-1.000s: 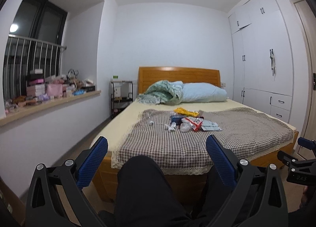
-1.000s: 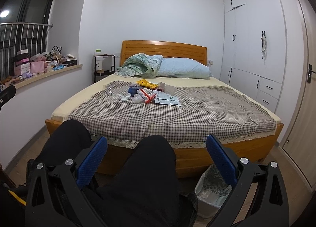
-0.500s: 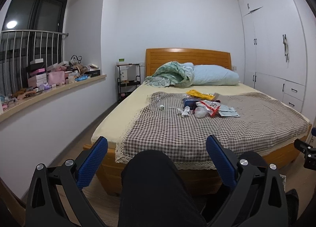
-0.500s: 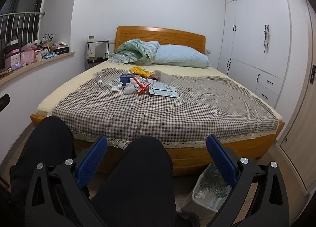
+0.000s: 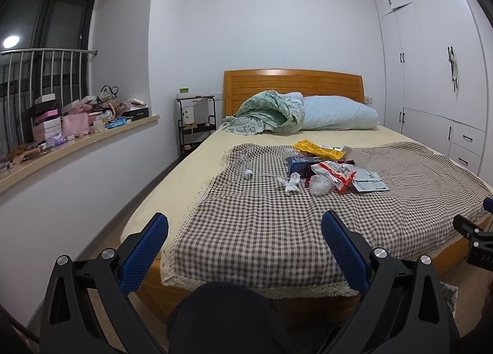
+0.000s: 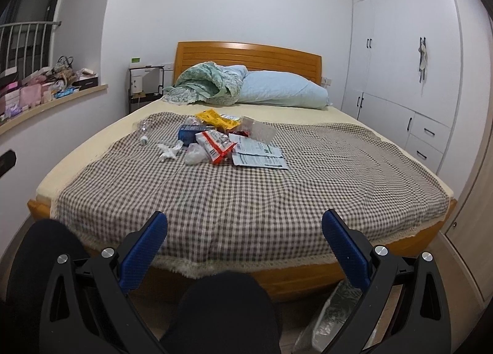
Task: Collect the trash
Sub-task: 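Move both open tools toward the trash pile on the checked blanket, then grasp the white crumpled tissue with the left tool while the right tool grasps the red-and-white snack bag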
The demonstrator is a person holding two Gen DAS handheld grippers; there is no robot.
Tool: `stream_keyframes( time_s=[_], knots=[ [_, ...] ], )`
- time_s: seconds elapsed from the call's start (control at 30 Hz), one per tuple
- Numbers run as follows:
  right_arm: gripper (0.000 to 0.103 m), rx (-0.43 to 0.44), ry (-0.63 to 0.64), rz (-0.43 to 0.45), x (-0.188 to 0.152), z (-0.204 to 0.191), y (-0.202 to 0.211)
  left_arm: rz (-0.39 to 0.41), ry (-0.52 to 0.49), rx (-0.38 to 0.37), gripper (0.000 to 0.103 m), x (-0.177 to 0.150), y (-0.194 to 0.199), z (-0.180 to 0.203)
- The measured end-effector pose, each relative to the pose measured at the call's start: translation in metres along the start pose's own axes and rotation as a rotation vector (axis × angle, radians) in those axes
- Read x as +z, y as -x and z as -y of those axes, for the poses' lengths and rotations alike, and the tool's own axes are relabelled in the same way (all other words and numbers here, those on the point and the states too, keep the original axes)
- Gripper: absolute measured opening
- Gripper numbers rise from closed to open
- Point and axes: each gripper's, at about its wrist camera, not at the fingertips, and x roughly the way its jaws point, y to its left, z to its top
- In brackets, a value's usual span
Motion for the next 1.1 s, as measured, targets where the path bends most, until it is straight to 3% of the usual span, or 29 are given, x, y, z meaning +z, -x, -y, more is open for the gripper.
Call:
stream_keyframes(
  time_s=[0.33, 0.6, 0.8, 0.87, 0.97, 1.1],
  knots=[
    [0.096, -0.030, -0.082, -0.031, 0.019, 0.009, -0.066, -0.132, 0.068, -0.077, 0.096, -0.003, -0.090, 0.029],
    [0.096, -0.053, -0.099, -0.079, 0.025, 0.004, -0.119, -0.184, 0.044, -0.115, 0.096, -0.005, -0.163, 0.050],
    [0.096, -0.063, -0.117, -0.107, 0.033, 0.008, -0.160, -0.256, 0.197, -0.276, 0.090, 0.015, -0.254, 0.048],
    [0.096, -0.088, -0.135, -0.106, 0.037, 0.007, -0.178, -0.287, 0.214, -0.224, 0.075, 0.022, -0.292, 0.056],
    [0.096, -0.075, -0.174, -0.076, 0.044, 0.003, -0.197, -0.260, 0.189, -0.209, 0.075, 0.033, -0.333, 0.069],
    [0.096, 0.007, -0.207, -0.038, 0.056, -0.006, -0.239, -0.309, 0.169, -0.201, 0.075, 0.034, -0.388, 0.080]
  ],
)
